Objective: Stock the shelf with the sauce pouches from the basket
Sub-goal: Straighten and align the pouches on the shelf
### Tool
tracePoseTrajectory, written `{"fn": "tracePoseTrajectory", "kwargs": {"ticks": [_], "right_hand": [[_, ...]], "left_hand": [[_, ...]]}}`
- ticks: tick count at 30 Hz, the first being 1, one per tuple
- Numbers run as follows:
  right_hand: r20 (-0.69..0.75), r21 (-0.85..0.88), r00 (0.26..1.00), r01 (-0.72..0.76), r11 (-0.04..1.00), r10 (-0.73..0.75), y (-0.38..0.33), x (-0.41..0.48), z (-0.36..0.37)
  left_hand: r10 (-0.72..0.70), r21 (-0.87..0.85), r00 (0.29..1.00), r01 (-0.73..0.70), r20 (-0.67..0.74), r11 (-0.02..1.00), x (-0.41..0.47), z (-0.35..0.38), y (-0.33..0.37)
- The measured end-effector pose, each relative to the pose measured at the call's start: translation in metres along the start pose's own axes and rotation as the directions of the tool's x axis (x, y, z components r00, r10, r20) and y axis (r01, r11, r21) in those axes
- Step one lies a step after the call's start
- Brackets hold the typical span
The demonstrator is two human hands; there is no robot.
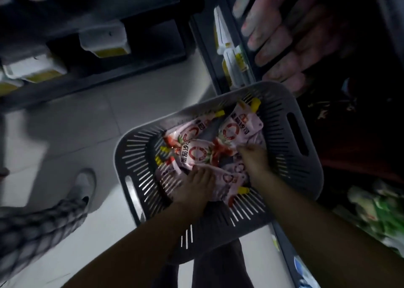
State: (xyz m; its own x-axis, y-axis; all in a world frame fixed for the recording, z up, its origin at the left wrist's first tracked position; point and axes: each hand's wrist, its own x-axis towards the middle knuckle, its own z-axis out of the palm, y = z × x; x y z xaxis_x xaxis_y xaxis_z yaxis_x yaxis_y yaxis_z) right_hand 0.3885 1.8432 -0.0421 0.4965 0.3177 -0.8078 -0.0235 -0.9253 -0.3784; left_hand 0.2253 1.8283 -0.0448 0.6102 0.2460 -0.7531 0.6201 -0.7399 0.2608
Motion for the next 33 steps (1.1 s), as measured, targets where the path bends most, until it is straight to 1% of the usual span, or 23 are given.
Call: {"fn": "tracePoseTrajectory", "kwargs": {"ticks": [2, 3, 5, 8, 10, 11, 13, 14, 15, 17, 18, 20, 21, 23, 24, 25, 26, 28, 31, 33], "right_hand": [[0.025, 0.114, 0.999, -0.049, 0.992, 0.046, -0.002, 0.008, 0.013], [0.036, 0.161, 0.996, -0.090, 0.983, 0.085, -0.004, 0.012, 0.018], [0.047, 0.210, 0.986, -0.167, 0.963, 0.161, -0.007, 0.020, 0.026], [0.066, 0.335, 0.967, -0.253, 0.907, 0.246, -0.008, 0.033, 0.036], [0.064, 0.416, 0.965, -0.256, 0.873, 0.253, -0.005, 0.037, 0.041], [0.053, 0.421, 0.970, -0.235, 0.876, 0.235, -0.001, 0.040, 0.043], [-0.019, 0.355, 0.986, -0.148, 0.923, 0.166, 0.007, 0.042, 0.043], [-0.047, 0.320, 0.991, -0.107, 0.941, 0.129, 0.010, 0.039, 0.041], [-0.061, 0.286, 0.994, -0.072, 0.956, 0.093, 0.012, 0.036, 0.040], [-0.069, 0.274, 0.996, -0.031, 0.961, 0.052, 0.011, 0.027, 0.035], [-0.064, 0.284, 0.997, -0.019, 0.958, 0.039, 0.011, 0.024, 0.032], [-0.041, 0.284, 0.999, 0.007, 0.959, 0.005, 0.009, 0.017, 0.023], [-0.031, 0.273, 0.999, 0.026, 0.962, -0.018, 0.009, 0.015, 0.018], [0.011, 0.244, 0.997, 0.076, 0.967, -0.081, 0.008, 0.010, 0.003], [0.045, 0.229, 0.993, 0.097, 0.968, -0.110, 0.008, 0.006, -0.006], [0.089, 0.233, 0.987, 0.111, 0.966, -0.135, 0.010, 0.001, -0.015], [0.135, 0.266, 0.979, 0.113, 0.957, -0.153, 0.012, -0.003, -0.025], [0.226, 0.390, 0.957, 0.081, 0.917, -0.180, 0.014, -0.012, -0.042], [0.356, 0.605, 0.916, -0.076, 0.792, -0.184, 0.016, -0.018, -0.057], [0.431, 0.697, 0.878, -0.175, 0.696, -0.211, 0.016, -0.022, -0.063]], "left_hand": [[-0.026, 0.044, 0.999, 0.027, -0.038, 0.999, 0.010, 0.007, 0.009], [-0.059, 0.055, 0.994, 0.065, -0.093, 0.996, 0.017, 0.012, 0.014], [-0.110, 0.062, 0.992, 0.114, -0.062, 0.992, 0.028, 0.018, 0.021], [-0.199, 0.082, 0.977, 0.205, -0.075, 0.975, 0.041, 0.025, 0.030], [-0.201, 0.155, 0.976, 0.213, -0.086, 0.965, 0.043, 0.024, 0.033], [-0.198, 0.173, 0.975, 0.214, -0.103, 0.961, 0.044, 0.025, 0.033], [-0.176, 0.192, 0.981, 0.188, -0.078, 0.963, 0.041, 0.014, 0.033], [-0.166, 0.211, 0.986, 0.167, -0.024, 0.963, 0.038, 0.004, 0.030], [-0.109, 0.196, 0.994, 0.108, -0.006, 0.975, 0.034, -0.005, 0.027], [0.000, 0.082, 1.000, 0.000, 0.006, 0.997, 0.032, -0.014, 0.018], [0.005, -0.008, 0.999, -0.004, 0.044, 1.000, 0.027, -0.022, 0.012], [-0.041, -0.223, 0.993, 0.065, 0.108, 0.973, 0.017, -0.030, -0.002], [-0.058, -0.342, 0.982, 0.118, 0.180, 0.932, 0.013, -0.026, -0.011], [-0.066, -0.505, 0.945, 0.230, 0.321, 0.832, 0.003, -0.020, -0.027], [-0.067, -0.583, 0.931, 0.280, 0.360, 0.763, -0.001, -0.016, -0.035], [-0.058, -0.669, 0.923, 0.318, 0.380, 0.672, -0.008, -0.017, -0.041], [-0.040, -0.754, 0.925, 0.331, 0.377, 0.567, -0.016, -0.019, -0.046], [-0.013, -0.871, 0.939, 0.325, 0.345, 0.369, -0.030, -0.028, -0.054], [0.023, -0.962, 0.965, 0.257, 0.260, 0.097, -0.054, -0.054, -0.055], [0.033, -0.976, 0.980, 0.198, 0.196, -0.089, -0.066, -0.068, -0.049]]}}
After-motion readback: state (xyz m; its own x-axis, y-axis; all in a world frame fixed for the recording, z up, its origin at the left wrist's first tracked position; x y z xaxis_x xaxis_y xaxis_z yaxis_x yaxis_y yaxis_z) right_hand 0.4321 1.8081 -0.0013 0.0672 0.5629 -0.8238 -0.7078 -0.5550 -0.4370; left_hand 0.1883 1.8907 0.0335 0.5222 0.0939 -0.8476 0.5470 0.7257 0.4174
